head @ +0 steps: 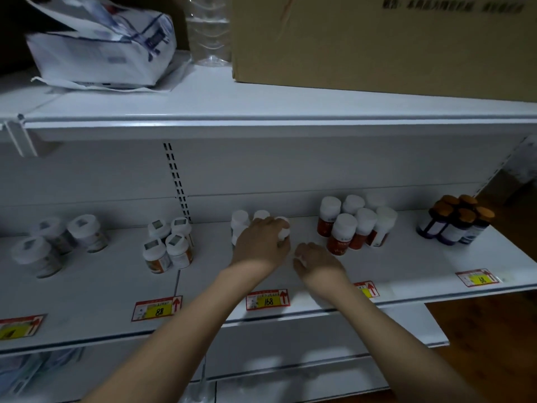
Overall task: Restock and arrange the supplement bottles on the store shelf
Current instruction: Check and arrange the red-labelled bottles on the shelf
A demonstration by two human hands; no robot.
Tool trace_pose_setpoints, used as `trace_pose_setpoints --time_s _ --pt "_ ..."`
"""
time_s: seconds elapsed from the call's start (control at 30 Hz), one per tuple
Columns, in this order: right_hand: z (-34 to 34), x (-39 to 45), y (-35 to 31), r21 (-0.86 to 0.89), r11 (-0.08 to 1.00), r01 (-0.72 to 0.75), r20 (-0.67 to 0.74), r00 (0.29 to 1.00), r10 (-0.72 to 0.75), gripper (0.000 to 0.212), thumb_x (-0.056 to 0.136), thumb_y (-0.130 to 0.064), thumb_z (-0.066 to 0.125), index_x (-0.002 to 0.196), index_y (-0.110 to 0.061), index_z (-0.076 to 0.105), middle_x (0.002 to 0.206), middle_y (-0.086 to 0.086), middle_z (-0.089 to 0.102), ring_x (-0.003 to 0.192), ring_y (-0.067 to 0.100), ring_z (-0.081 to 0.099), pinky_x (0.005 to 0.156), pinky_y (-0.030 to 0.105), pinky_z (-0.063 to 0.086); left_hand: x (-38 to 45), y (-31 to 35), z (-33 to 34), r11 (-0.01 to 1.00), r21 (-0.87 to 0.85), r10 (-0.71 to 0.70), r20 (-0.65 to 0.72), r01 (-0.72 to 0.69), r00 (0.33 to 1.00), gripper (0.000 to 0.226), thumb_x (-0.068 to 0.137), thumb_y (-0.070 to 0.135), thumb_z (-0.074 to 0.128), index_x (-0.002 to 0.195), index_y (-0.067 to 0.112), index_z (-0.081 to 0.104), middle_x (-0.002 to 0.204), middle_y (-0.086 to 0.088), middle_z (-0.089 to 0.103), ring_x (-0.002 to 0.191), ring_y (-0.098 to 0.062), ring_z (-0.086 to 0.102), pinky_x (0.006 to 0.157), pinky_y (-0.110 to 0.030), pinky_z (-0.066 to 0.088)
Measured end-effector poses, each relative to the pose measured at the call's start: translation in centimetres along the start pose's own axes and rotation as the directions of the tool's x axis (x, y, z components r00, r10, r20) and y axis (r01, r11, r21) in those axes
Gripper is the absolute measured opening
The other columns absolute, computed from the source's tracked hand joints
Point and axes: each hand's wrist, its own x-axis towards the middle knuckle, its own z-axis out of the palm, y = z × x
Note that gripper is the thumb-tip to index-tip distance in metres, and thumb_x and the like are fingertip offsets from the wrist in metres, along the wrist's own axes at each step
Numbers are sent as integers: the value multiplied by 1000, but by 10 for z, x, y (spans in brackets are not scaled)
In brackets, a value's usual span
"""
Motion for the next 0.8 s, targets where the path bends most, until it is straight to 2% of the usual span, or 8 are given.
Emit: trace_pose_setpoints --time_s 0.07,0.17,0.33,0.43,0.57,0.67,0.73,0.8 --pt "-6 -11 1 -11 1000 -14 -96 995 13 19 99 -25 49 104 -9 59 97 9 58 93 28 57 66 33 39 -3 0 2 1000 -16 -20 27 20 999 36 98 32 51 133 24 57 133 2 58 122 -20 51 86 -28 41" --pt "-21 -26 5 -13 998 -55 -174 983 52 16 97 -24 54 92 -10 57 90 12 61 85 32 59 62 35 42 -5 1 6 999 -31 -14 55 16 998 33 97 33 51 127 25 60 125 0 61 115 -21 54 82 -30 45" --pt "-44 -44 34 4 986 -166 -175 971 164 21 96 -28 52 78 -20 47 84 11 63 78 32 57 60 32 36 -5 10 21 993 -113 -32 109 44 993 33 97 37 53 127 27 59 121 4 62 113 -17 56 86 -32 48" --pt "-52 -48 67 -8 977 -214 -166 964 209 34 96 -28 50 66 -25 35 75 9 56 76 33 57 59 31 33 -1 24 38 984 -160 -63 129 84 990 29 95 37 55 123 27 59 116 6 62 106 -15 59 81 -28 46" --pt "-60 -45 117 -41 976 -213 -209 957 200 35 97 -26 51 67 -19 37 78 13 61 72 32 55 58 31 30 11 45 66 968 -202 -128 124 151 984 28 95 35 58 121 24 60 111 4 62 97 -15 59 77 -27 46" --pt "-59 -41 160 -52 982 -180 -264 951 160 31 96 -22 51 68 -13 42 72 12 57 66 29 50 57 29 27 22 59 91 941 -248 -211 94 228 973 33 93 35 62 124 23 57 107 6 57 98 -15 58 76 -27 44" --pt "-56 -35 184 -64 990 -126 -304 947 101 30 92 -25 45 67 -10 49 66 8 52 61 30 53 53 28 29 30 70 104 906 -310 -279 74 288 957 40 91 36 67 126 21 55 108 5 54 97 -15 55 79 -28 44" --pt "-54 -28 206 -94 989 -112 -264 961 84 28 90 -25 45 77 -6 60 74 10 56 66 33 57 52 30 35 37 83 113 861 -406 -323 28 307 946 43 87 37 73 122 21 55 109 4 55 96 -15 54 83 -30 45"
